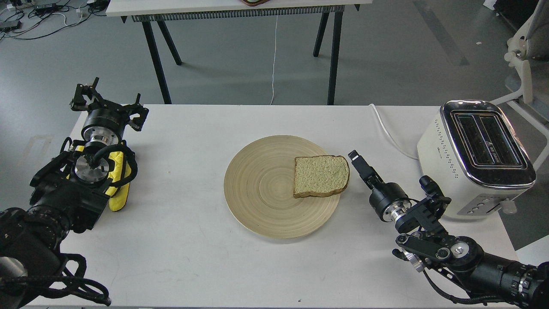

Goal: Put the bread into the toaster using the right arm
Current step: 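Close the right gripper on the bread slice edge and lift it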

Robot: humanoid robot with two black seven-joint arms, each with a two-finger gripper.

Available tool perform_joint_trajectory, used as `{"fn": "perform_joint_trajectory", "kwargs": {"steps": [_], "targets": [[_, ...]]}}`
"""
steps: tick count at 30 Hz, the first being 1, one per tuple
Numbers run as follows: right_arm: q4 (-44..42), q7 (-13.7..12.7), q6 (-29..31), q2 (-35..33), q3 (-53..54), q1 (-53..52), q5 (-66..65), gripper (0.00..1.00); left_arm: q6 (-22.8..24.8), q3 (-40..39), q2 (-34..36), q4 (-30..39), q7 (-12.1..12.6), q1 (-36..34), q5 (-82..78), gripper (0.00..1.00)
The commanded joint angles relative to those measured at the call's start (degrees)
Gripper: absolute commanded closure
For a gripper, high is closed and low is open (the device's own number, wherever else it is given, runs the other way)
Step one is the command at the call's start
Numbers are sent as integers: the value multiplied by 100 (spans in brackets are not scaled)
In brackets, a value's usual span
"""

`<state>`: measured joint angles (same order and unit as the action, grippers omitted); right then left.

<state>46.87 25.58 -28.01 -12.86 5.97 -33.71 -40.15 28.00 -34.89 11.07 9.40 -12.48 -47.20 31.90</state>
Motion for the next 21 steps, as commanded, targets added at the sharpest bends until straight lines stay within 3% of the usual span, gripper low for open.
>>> {"fn": "perform_joint_trajectory", "kwargs": {"steps": [1, 7, 13, 16, 21], "targets": [[-2, 0, 1, 91, 0, 49, -1, 6, 0, 0, 0, 0, 0, 0, 0, 0], [-2, -9, 1, 170, -9, 66, -1, 24, 0, 0, 0, 0, 0, 0, 0, 0], [7, -9, 1, 152, -8, 75, -1, 58, 0, 0, 0, 0, 0, 0, 0, 0], [15, 9, 1, 143, 0, 84, -1, 68, 0, 0, 0, 0, 0, 0, 0, 0], [24, -9, 1, 135, 0, 49, -1, 92, 0, 0, 0, 0, 0, 0, 0, 0]]}}
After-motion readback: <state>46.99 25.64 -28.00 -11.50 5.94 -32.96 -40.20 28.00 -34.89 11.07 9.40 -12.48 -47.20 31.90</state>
